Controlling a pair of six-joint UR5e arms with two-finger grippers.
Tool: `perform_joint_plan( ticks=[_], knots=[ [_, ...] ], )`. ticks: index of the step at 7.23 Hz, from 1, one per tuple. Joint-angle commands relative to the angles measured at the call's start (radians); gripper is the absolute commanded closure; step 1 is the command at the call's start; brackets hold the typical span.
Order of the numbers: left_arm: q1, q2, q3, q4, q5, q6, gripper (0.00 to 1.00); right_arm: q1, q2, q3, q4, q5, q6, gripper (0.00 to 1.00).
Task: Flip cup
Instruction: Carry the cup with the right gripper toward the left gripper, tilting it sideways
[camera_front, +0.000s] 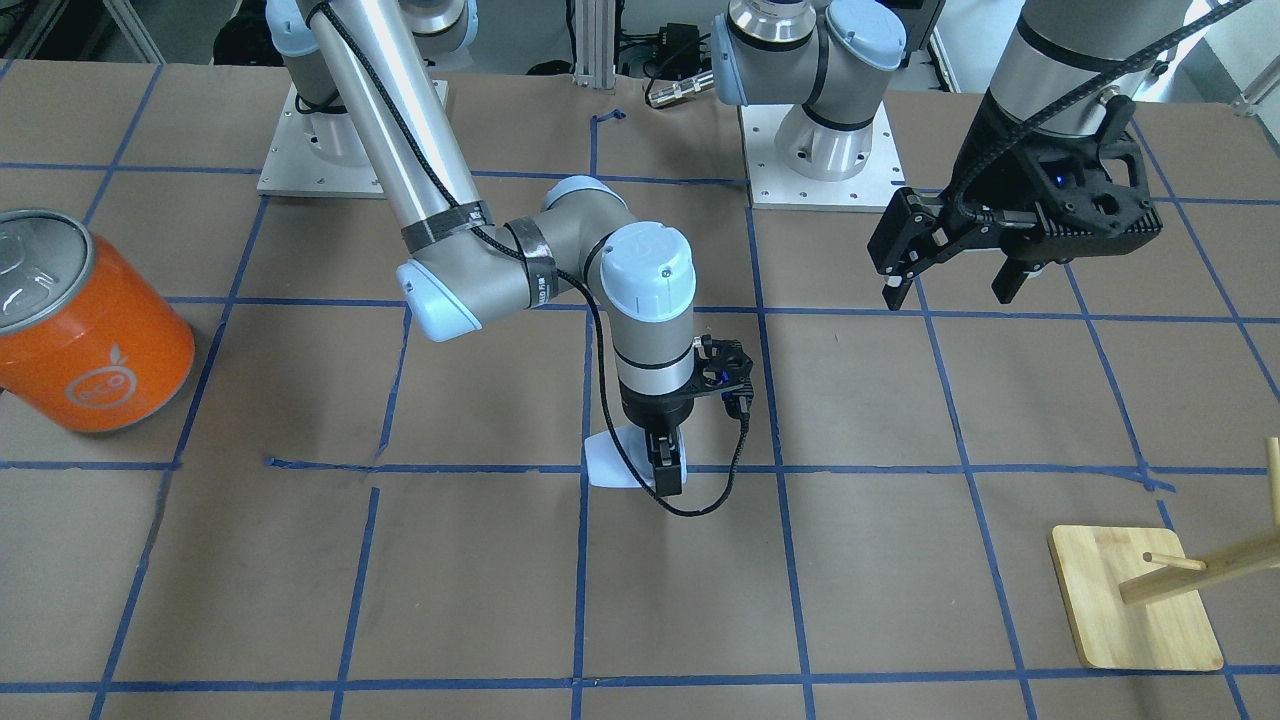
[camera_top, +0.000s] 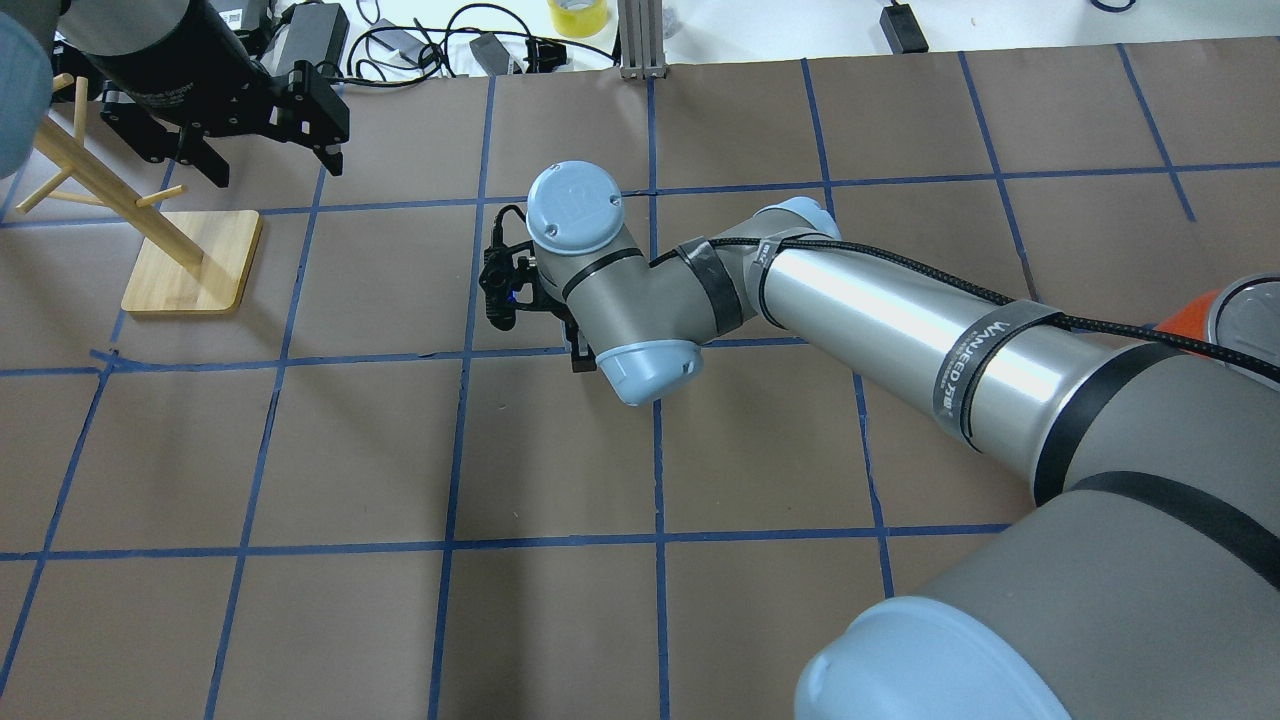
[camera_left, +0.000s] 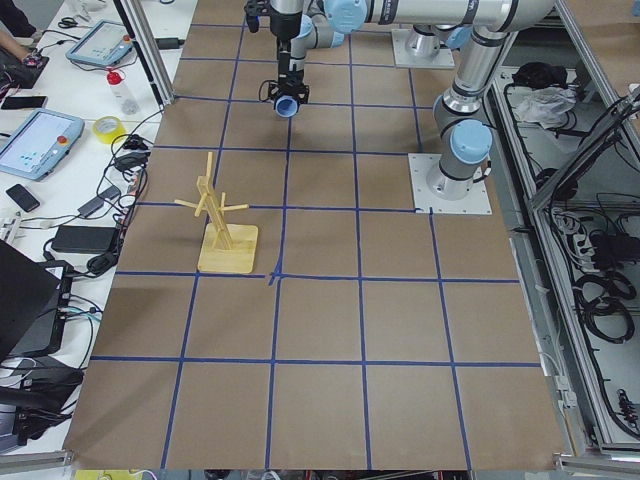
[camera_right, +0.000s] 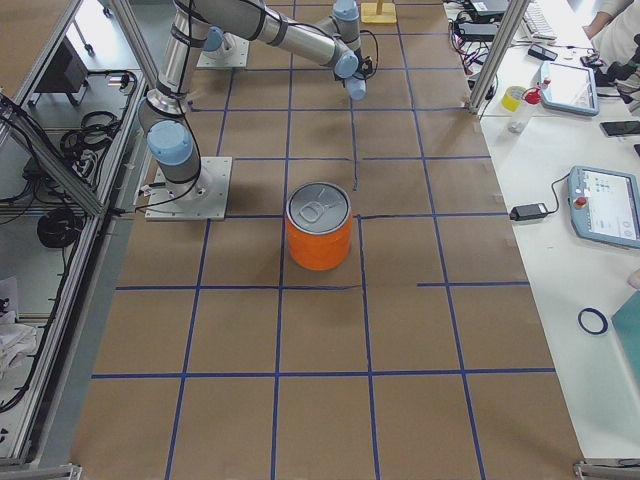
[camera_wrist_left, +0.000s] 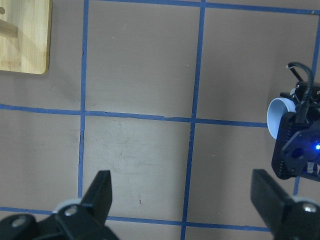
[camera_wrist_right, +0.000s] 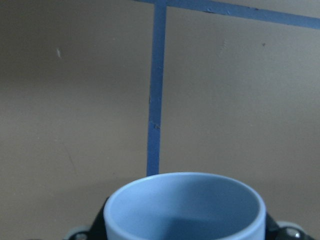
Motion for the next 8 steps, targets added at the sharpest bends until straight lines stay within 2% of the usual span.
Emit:
perform_joint_plan(
  ticks=[1, 6, 8],
  knots=[
    [0.001, 0.000, 0.000, 0.000, 0.000, 0.000, 0.00, -0.006, 0.008, 0.026, -0.073, -0.001, 0.007, 1.00],
    [0.001, 0.000, 0.000, 0.000, 0.005, 0.002, 0.00, -0.032, 0.000, 0.049, -0.073, 0.008, 0.081, 1.00],
    [0.001, 0.000, 0.000, 0.000, 0.005, 0.000, 0.00, -0.031, 0.001, 0.046, -0.083, 0.039, 0.084, 1.00]
  ],
)
